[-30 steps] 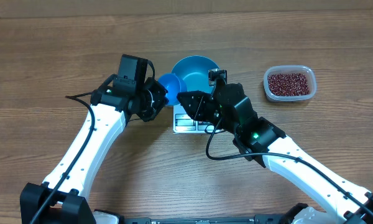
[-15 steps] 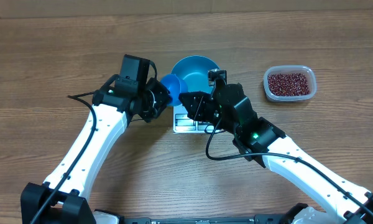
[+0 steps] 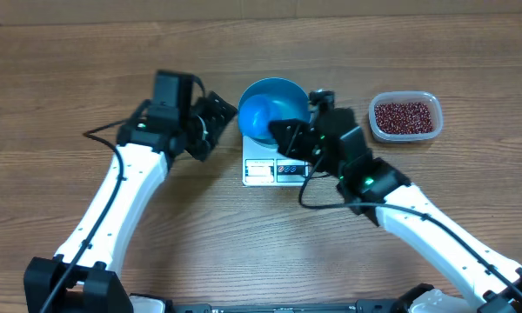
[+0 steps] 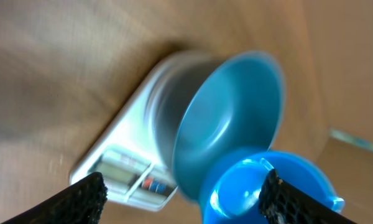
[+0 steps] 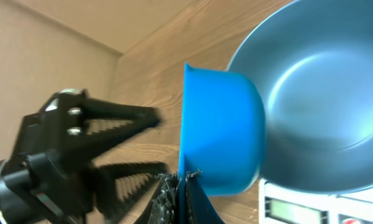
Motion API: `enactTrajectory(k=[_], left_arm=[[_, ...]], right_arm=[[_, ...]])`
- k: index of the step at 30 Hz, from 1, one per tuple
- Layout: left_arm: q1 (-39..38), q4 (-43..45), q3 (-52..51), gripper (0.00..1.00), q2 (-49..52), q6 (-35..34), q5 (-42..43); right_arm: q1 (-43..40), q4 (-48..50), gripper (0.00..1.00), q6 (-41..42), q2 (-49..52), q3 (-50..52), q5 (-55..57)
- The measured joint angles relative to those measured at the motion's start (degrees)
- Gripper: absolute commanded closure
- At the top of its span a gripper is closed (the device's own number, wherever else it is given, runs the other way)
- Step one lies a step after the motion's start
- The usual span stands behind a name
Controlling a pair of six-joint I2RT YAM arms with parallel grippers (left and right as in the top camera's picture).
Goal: Scoop item into bowl and weigh 150g on scale
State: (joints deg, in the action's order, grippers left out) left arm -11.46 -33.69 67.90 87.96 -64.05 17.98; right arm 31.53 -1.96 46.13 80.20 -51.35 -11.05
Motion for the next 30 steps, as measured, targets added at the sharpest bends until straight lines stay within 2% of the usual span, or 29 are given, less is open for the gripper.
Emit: enactTrajectory(k=[4,6,8,10,11,12,15,19,26,30], left_arm=[[3.78,4.57,0.0,0.31,0.0,8.37,1.97],[4.61,6.01,0.0,0.45,0.0,14.25,4.09],[4.35,6.32,0.0,0.64,0.0,20.06,6.62],[3.19,5.88,0.0,0.77,0.0,25.99,8.94],[2.29,5.42,0.0,0.89,0.0,28.76,9.62],[0.92,4.72,0.0,0.96,0.0,31.1,10.21],[-4.33,1.88,0.02,0.96,0.0,36.02,9.42],[-13.38,-1.51,0.02,0.96,0.0,39.89,4.11],[-26.12,-3.17,0.02,0.95,0.94,45.31,-8.35],[-28.98,-1.84,0.02,0.96,5.81,49.35,-13.35]], right_arm=[[-6.03,-5.88,0.96,-2.6,-1.4,-0.33,-2.56],[-9.4,-10.36,0.96,-4.24,-2.95,-1.14,-4.0],[-12.68,-14.84,0.96,-5.97,-5.29,-2.32,-5.4],[-15.98,-18.53,0.96,-7.48,-8.22,-3.8,-6.56],[-17.55,-20.02,0.96,-8.13,-9.68,-4.44,-6.91],[-19.1,-21.09,0.96,-8.76,-11.34,-4.9,-7.21],[-23.43,-25.03,0.96,-10.49,-15.5,-5.55,-7.96],[-27.47,-28.37,0.96,-11.87,-17.35,-5.64,-8.5],[-27.87,-29.35,0.96,-13.18,-16.87,-5.64,-9.11],[-27.85,-29.35,0.96,-13.49,-16.87,-5.64,-9.16]])
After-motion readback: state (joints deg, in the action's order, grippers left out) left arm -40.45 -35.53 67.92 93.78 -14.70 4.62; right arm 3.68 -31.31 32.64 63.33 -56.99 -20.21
